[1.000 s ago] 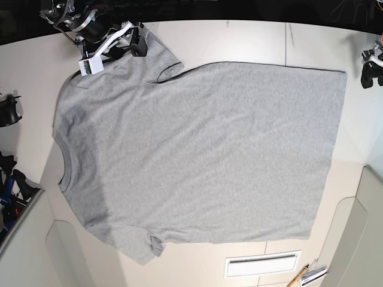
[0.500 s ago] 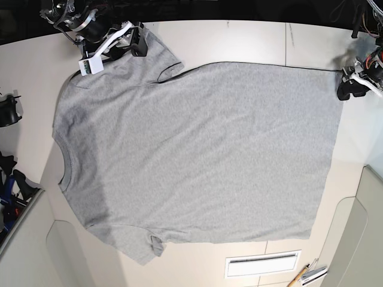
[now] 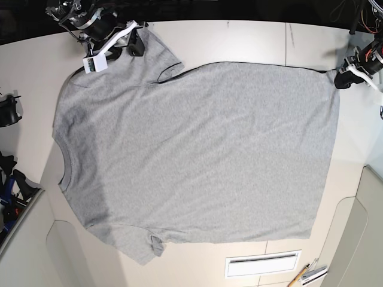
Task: Fold the T-shirt properly
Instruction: 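Grasp the shirt's shoulder corners with the left and right grippers, then lift the shoulder edge and pull it back toward the robot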
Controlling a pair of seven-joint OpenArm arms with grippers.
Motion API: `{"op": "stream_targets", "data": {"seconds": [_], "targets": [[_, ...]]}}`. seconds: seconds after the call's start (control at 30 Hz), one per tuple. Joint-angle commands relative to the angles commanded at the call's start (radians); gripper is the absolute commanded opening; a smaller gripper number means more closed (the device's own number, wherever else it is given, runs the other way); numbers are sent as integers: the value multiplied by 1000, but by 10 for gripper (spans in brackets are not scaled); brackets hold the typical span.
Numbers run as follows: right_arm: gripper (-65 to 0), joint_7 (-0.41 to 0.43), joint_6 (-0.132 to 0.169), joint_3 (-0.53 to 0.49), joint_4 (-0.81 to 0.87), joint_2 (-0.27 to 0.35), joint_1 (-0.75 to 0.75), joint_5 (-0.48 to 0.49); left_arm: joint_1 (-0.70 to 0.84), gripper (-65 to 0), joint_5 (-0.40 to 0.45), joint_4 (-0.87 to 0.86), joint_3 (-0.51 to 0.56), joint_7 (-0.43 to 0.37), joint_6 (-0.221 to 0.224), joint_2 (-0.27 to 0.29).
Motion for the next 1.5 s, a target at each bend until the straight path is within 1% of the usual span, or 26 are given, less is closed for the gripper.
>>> {"op": "stream_targets", "data": {"seconds": [0.03, 0.07, 0.1, 0.17, 0.27, 0.33, 0.37, 0.47, 0.53, 0.57, 0.67, 0.73, 0.77, 0.87, 0.9, 0.97, 1.1, 1.17, 1.23, 1.27, 1.4, 1.5], "targets": [[-629, 13, 1, 0, 0, 0, 0, 0, 0, -650, 0, 0, 0, -13, 0, 0], [-650, 20, 1, 0, 0, 0, 0, -10, 0, -650, 0, 0, 0, -23, 0, 0], [-650, 22, 10, 0, 0, 0, 5, -37, 0, -650, 0, 0, 0, -29, 0, 0], [-650, 17, 47, 2, 2, 0, 22, -112, 0, -650, 0, 0, 0, -38, 0, 0], [-650, 10, 63, 19, 5, 0, 45, -122, 0, -650, 1, 0, 0, -37, 0, 0], [-650, -17, 72, 42, 22, 0, 47, -117, 0, -650, 15, 0, 0, -37, 0, -9], [-650, -32, 75, 59, 38, 1, 44, -103, 0, -650, 15, 0, 0, -37, 0, -16], [-650, -99, 141, 129, 71, 3, 39, -6, 0, -650, 4, 10, -5, -35, 0, -41], [-650, -129, 177, 180, 87, 3, 28, 59, 0, -650, -17, 21, -5, 5, 0, -56], [-650, -142, 204, 206, 97, 3, 19, 92, 0, -650, -43, 29, -5, 37, 0, -62], [-650, -180, 265, 282, 128, 3, -8, 196, 0, -650, -117, 57, -5, 98, 0, -79], [-650, -206, 284, 333, 141, 3, -22, 261, 0, -650, -125, 77, -5, 102, 0, -92], [-650, -222, 302, 357, 147, 3, -27, 291, 0, -650, -124, 89, -5, 103, 0, -97], [-650, -248, 339, 416, 161, 3, -28, 356, 0, -650, -129, 125, -5, 101, 0, -108], [-650, -248, 345, 430, 170, 3, -28, 369, -3, -650, -128, 138, -7, 102, 0, -111], [-650, -246, 345, 452, 193, 3, -21, 370, -9, -650, -133, 158, -40, 101, 0, -110], [-650, -243, 345, 459, 203, 3, 11, 367, -9, -650, -182, 167, -146, 97, 0, -111], [-650, -243, 345, 459, 203, 3, 55, 357, -11, -650, -191, 167, -154, 97, 0, -110], [-650, -243, 345, 459, 200, 3, 110, 340, -14, -650, -190, 166, -153, 63, 0, -107], [-650, -244, 345, 458, 193, 3, 137, 335, -23, -650, -179, 166, -153, 42, 0, -107], [-650, -243, 345, 449, 121, 3, 245, 318, -109, -650, -99, 161, -148, -1, 0, -85], [-650, -244, 345, 426, 46, 3, 333, 317, -161, -650, -58, 161, -106, -13, 0, -76]]}}
